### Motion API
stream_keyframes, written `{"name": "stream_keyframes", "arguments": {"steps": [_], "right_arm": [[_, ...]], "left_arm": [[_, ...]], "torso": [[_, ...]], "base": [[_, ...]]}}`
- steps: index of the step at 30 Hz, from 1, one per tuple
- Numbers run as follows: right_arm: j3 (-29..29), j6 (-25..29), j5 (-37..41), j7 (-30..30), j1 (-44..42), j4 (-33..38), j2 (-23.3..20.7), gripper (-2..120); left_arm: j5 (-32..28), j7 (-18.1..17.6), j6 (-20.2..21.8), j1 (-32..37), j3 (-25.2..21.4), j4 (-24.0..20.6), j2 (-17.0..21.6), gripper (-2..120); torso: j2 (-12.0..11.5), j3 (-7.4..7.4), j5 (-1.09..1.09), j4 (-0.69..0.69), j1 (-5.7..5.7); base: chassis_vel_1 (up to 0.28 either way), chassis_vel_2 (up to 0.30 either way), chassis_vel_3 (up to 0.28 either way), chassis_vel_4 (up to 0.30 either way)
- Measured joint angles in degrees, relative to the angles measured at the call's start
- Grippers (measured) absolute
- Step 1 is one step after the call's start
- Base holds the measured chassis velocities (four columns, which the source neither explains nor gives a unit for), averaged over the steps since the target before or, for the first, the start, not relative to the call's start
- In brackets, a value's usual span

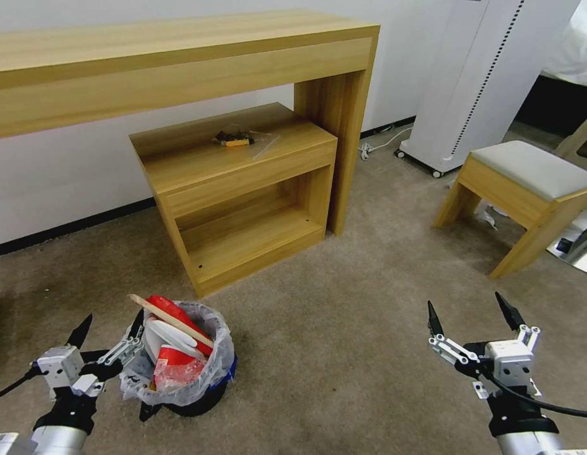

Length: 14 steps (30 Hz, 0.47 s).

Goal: Pick up the trash bin and place the garbage on the floor into it.

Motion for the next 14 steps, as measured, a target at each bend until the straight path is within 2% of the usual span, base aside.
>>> {"name": "stream_keyframes", "arguments": {"steps": [14], "right_arm": [[-0.1,0.0,0.0,-0.1,0.1,-0.1,0.0,100]], "left_arm": [[0.0,0.0,0.1,-0.1,0.0,0.1,0.1,100]], "torso": [[0.0,0.00,0.00,0.00,0.00]], "base": [[0.000,0.000,0.000,0.000]]}}
